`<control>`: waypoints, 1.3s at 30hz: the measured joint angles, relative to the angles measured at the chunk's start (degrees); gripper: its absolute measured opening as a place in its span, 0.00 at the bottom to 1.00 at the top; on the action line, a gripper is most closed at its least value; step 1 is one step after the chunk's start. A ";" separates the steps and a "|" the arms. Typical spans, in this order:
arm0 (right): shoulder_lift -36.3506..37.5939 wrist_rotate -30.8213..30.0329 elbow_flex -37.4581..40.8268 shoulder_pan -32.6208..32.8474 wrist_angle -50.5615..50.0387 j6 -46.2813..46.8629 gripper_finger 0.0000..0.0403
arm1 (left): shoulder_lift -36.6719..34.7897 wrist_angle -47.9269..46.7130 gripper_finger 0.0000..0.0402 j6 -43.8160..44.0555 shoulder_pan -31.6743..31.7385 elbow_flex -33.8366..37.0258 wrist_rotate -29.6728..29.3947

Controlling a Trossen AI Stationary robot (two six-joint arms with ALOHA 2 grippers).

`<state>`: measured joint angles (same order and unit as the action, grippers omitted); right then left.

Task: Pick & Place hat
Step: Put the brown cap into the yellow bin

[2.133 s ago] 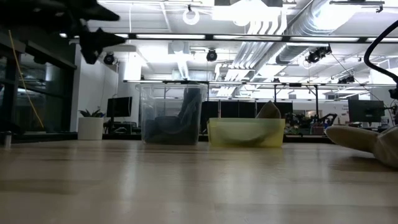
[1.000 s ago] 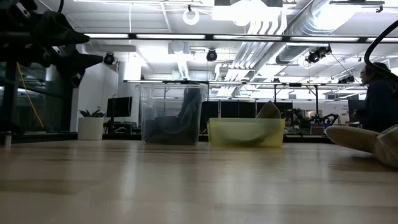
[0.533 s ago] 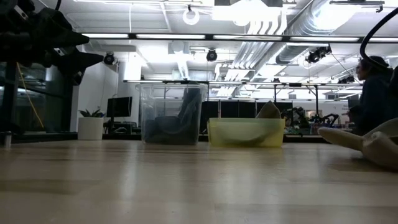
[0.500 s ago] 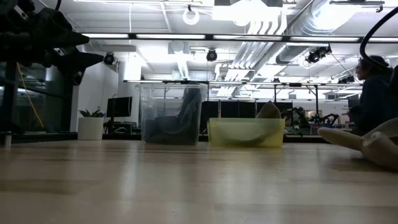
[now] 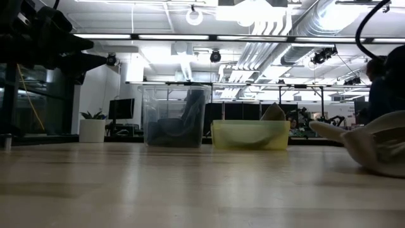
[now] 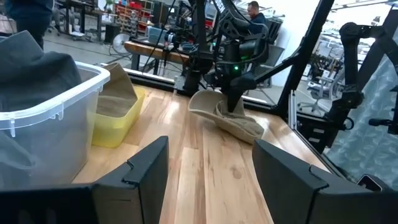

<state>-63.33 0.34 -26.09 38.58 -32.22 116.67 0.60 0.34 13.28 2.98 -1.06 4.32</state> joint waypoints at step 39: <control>0.09 -10.36 -5.98 -7.43 4.58 -13.15 0.02 | 0.02 -0.46 0.52 -4.03 0.00 0.02 -3.45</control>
<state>-63.24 -10.03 -32.07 31.15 -27.64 103.52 0.62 -0.12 9.26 2.98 -1.04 0.86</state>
